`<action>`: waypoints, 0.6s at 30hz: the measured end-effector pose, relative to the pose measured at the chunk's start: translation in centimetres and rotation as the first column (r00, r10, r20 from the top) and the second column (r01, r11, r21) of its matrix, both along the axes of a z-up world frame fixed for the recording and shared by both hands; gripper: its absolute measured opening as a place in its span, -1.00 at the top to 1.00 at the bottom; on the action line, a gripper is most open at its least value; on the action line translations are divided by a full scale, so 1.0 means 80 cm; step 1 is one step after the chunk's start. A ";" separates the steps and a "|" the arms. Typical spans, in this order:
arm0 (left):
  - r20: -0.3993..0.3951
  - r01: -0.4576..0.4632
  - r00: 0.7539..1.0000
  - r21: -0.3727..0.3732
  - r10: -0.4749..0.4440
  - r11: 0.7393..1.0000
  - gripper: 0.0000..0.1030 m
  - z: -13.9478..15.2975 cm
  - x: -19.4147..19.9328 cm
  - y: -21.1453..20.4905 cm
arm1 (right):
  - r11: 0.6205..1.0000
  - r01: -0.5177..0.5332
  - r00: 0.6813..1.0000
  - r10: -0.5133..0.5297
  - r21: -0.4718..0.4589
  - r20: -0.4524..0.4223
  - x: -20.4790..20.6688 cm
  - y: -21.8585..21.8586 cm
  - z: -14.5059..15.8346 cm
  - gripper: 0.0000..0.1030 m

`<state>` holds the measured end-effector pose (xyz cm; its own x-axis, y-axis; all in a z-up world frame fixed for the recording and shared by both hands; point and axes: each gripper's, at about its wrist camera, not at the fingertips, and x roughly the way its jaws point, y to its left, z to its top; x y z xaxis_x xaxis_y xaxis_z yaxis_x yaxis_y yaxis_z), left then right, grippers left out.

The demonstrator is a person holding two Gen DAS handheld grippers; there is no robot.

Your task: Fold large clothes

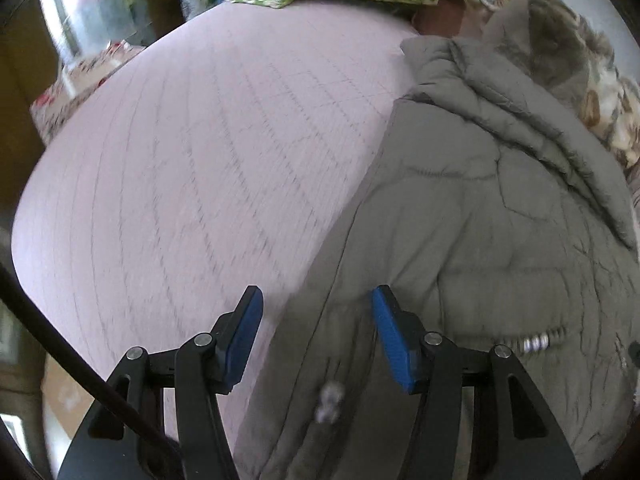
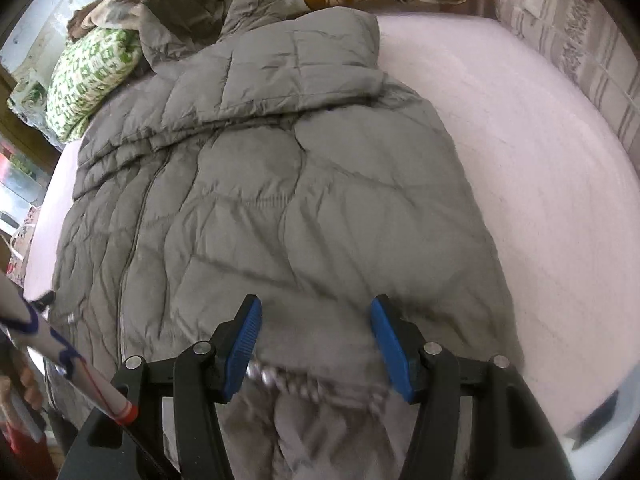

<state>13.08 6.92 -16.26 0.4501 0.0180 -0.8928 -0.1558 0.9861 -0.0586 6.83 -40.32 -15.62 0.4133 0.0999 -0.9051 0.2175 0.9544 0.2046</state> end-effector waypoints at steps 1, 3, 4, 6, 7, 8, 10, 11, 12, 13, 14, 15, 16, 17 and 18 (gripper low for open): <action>0.002 0.000 1.000 -0.008 0.000 1.000 -0.10 0.000 -0.006 0.001 | 1.000 -0.001 1.000 0.001 -0.008 0.000 -0.006 0.000 0.003 -0.20; 0.004 -0.008 1.000 -0.012 0.008 1.000 -0.10 0.005 -0.021 0.005 | 1.000 0.005 1.000 -0.005 -0.017 -0.016 -0.019 -0.002 0.006 -0.28; 0.007 -0.009 1.000 -0.009 0.009 1.000 -0.10 0.009 -0.028 0.006 | 1.000 0.005 1.000 -0.005 -0.008 -0.019 -0.022 -0.003 0.006 -0.28; 0.008 -0.012 1.000 0.010 0.012 1.000 -0.10 0.015 -0.040 0.006 | 1.000 0.007 1.000 -0.007 -0.001 -0.020 -0.035 -0.004 0.008 -0.28; 0.004 -0.012 1.000 0.019 0.012 1.000 -0.10 0.017 -0.043 0.003 | 1.000 0.011 1.000 -0.011 0.004 -0.019 -0.041 -0.004 0.008 -0.29; 0.000 -0.013 1.000 0.027 0.013 1.000 -0.10 0.017 -0.049 0.002 | 1.000 0.017 1.000 -0.017 0.020 -0.017 -0.050 -0.005 0.008 -0.29; 0.001 -0.013 1.000 0.035 0.013 0.999 -0.10 0.020 -0.059 0.001 | 0.999 0.021 1.000 -0.020 0.034 -0.020 -0.062 -0.001 0.007 -0.29; 0.001 -0.013 1.000 0.039 0.013 0.999 -0.10 0.022 -0.064 0.002 | 0.999 0.018 1.000 -0.017 0.033 -0.024 -0.069 0.001 0.006 -0.29; 0.001 -0.012 1.000 0.044 0.012 0.999 -0.10 0.024 -0.072 0.002 | 0.999 0.016 1.000 -0.015 0.028 -0.026 -0.073 0.005 0.005 -0.29; 0.005 -0.010 1.000 0.046 0.010 0.999 -0.10 0.028 -0.078 0.003 | 1.000 0.012 1.000 -0.012 0.019 -0.029 -0.080 0.008 0.004 -0.29; 0.019 -0.003 1.000 0.048 0.002 0.999 -0.10 0.035 -0.087 0.002 | 1.000 0.009 0.999 -0.009 0.011 -0.034 -0.087 0.009 0.004 -0.29; 0.035 0.002 0.999 0.055 -0.004 0.998 -0.10 0.043 -0.094 0.001 | 1.000 0.007 0.999 -0.007 0.007 -0.039 -0.091 0.010 0.004 -0.29; 0.052 0.005 0.999 0.061 -0.008 0.998 -0.10 0.052 -0.102 -0.001 | 1.000 0.003 0.999 -0.003 0.006 -0.042 -0.099 0.010 0.005 -0.29; 0.077 0.010 0.997 0.065 -0.015 0.998 -0.10 0.064 -0.110 -0.003 | 1.000 -0.001 0.999 0.002 0.009 -0.038 -0.107 0.010 0.009 -0.30; 0.102 0.016 0.995 0.068 -0.023 0.998 -0.10 0.078 -0.117 -0.005 | 1.000 -0.009 1.000 0.009 0.012 -0.028 -0.114 0.012 0.015 -0.30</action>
<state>3.70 6.49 -10.06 0.5398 0.0667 -0.8391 -0.1332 0.9911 -0.0069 -2.31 -39.36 -14.38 0.3865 0.1147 -0.9151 0.2146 0.9538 0.2102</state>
